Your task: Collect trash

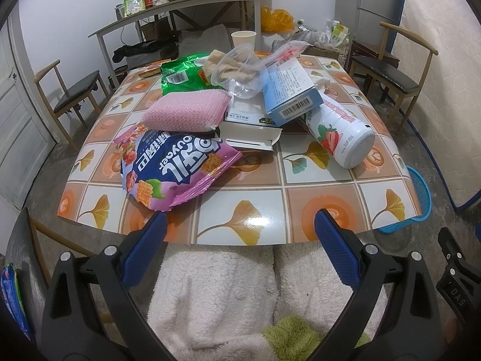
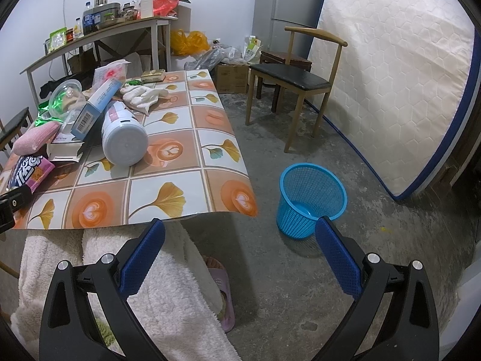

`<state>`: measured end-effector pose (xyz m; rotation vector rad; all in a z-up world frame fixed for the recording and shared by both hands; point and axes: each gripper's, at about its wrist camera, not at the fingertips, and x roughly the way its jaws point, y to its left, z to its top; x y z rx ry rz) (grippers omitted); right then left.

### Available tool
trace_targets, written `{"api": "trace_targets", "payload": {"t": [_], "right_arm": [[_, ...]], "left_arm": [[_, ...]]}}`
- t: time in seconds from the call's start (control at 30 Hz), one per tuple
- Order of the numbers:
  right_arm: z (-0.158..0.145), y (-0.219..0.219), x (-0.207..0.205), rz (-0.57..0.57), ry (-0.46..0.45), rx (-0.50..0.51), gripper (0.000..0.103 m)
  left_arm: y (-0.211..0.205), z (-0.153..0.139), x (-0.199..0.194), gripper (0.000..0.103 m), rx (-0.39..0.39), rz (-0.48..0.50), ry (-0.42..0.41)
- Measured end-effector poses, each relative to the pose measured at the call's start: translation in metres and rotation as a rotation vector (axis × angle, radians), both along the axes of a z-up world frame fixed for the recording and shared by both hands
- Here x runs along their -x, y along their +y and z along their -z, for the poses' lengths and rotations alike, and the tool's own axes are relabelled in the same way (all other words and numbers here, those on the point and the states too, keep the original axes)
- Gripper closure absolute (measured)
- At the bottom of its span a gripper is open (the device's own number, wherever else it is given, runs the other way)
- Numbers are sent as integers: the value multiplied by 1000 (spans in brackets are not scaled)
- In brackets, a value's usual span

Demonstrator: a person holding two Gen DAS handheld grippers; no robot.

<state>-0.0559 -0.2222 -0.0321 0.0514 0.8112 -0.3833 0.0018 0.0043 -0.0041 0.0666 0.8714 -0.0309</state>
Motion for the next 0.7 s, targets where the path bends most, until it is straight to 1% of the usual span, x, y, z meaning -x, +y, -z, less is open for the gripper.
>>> {"api": "trace_targets", "payload": {"t": [0.23, 0.4, 0.5, 0.7], "right_arm": [[-5, -4, 2, 4, -3, 8, 6], [-9, 2, -6, -7, -18, 21, 6], [-18, 7, -15, -32, -66, 27, 6], [-39, 18, -36, -91, -198, 49, 6]], "left_arm": [[11, 1, -2, 9, 18, -13, -12], [22, -6, -3, 9, 23, -28, -71], [33, -15, -6, 9, 17, -50, -124], [76, -31, -22, 9, 39, -120, -170]]}}
